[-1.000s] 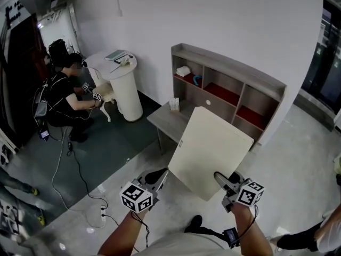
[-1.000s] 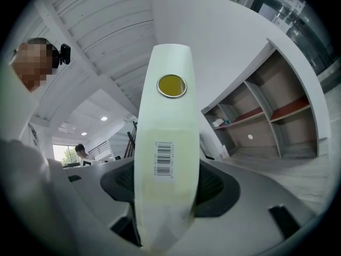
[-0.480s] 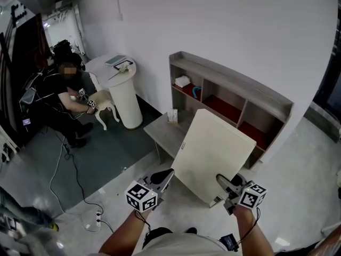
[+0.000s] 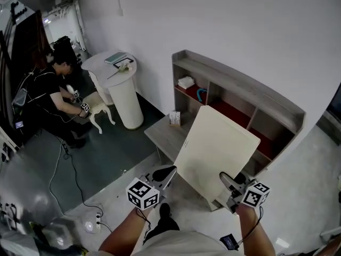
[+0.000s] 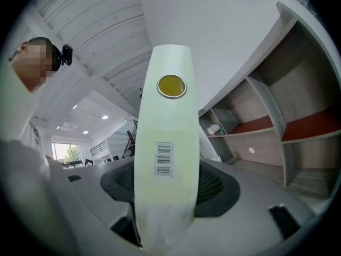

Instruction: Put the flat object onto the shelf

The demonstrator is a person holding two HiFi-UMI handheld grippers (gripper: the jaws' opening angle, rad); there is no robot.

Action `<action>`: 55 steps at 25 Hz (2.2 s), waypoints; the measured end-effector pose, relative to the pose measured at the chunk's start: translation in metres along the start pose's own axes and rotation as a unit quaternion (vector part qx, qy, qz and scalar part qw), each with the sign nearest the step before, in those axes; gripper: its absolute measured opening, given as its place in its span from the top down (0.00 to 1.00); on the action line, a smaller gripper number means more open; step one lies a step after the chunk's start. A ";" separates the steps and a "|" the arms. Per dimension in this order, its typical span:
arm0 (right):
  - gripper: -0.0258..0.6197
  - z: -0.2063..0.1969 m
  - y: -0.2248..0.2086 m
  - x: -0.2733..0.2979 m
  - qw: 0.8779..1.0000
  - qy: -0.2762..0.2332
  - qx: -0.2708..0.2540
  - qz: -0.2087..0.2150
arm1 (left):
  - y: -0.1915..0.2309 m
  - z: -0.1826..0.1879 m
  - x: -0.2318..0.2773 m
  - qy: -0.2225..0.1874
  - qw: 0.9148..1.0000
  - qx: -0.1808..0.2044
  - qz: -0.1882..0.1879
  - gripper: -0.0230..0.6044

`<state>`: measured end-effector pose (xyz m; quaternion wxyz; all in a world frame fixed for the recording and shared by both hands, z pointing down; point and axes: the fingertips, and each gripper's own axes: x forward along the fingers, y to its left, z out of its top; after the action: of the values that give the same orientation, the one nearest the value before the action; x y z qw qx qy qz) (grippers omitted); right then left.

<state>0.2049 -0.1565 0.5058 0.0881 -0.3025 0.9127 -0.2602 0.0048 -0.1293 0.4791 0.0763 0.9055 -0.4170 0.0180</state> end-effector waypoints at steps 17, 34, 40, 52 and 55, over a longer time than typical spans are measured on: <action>0.52 0.054 -0.028 0.173 0.999 -0.024 -0.028 -0.038 | 0.186 0.052 0.052 -0.008 0.998 0.011 -0.055 0.94; 0.52 0.152 -0.009 0.270 0.989 -0.054 -0.125 -0.056 | 0.300 0.125 0.070 -0.040 0.994 0.057 -0.084 0.94; 0.52 0.204 -0.017 0.282 0.982 -0.061 -0.165 -0.061 | 0.308 0.155 0.091 -0.051 0.992 0.080 -0.089 0.94; 0.52 0.314 -0.041 0.313 0.969 -0.076 -0.231 -0.044 | 0.321 0.205 0.155 -0.060 0.988 0.111 -0.093 0.94; 0.52 0.331 -0.052 0.322 0.968 -0.074 -0.237 -0.038 | 0.327 0.211 0.172 -0.060 0.988 0.110 -0.090 0.94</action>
<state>0.0787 -0.5242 0.2513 0.0718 -0.3674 0.9272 -0.0165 -0.1372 -0.5007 0.3279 -0.0481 0.9417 -0.3329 0.0022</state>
